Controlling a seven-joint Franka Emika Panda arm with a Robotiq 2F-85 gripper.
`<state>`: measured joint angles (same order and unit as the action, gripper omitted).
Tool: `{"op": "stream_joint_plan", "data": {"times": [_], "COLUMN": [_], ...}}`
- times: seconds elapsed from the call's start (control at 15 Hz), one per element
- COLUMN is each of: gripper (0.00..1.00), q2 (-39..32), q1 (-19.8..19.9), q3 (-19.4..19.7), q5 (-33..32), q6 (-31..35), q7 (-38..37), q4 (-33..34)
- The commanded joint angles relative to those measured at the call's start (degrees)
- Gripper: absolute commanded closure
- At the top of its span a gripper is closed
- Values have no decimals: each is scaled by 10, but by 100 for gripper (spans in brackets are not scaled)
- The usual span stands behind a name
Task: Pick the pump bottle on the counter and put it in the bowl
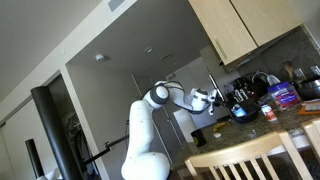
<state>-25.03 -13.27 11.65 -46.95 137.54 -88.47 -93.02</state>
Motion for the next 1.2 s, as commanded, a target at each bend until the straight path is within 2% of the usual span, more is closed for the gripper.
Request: {"op": "stream_joint_plan", "data": {"times": [0.0,0.07,0.13,0.33,0.67,0.87,1.0,1.13], "gripper": [53,53,7,0,0,0,0,0], "q2": [17,21,22,31,57,98,141,185], "q1": [6,17,22,32,41,47,63,83], "q3": [-21,-36,-42,-49,-36,-34,-53,-83], "q5": [-41,-19,-11,4,2,-11,28,109], "q6": [0,-3,2,-4,-16,-19,-25,-38], "q7": [-35,-14,-8,-2,-30,-37,23,127], "q4": [-37,-41,-43,-51,-58,-66,-76,-98]}}
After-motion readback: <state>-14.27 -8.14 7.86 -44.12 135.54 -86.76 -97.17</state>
